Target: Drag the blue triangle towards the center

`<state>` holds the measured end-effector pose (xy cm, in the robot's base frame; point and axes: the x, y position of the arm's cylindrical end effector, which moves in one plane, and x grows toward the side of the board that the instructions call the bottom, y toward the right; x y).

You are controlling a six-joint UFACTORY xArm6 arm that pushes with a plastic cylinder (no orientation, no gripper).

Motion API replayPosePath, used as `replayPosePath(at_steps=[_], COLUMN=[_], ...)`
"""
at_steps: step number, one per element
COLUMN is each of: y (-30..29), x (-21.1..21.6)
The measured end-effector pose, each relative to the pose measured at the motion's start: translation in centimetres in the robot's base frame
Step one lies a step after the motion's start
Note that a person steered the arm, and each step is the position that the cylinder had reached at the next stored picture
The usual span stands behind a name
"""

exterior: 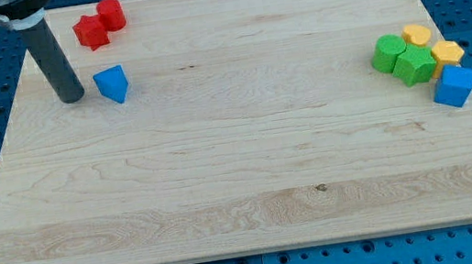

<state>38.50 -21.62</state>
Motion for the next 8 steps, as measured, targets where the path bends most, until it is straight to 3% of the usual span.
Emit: replayPosePath(at_steps=[3,4,5,8], y=[-0.2,4.6,5.4,5.6], x=[-2.4,-2.2,1.0,4.0])
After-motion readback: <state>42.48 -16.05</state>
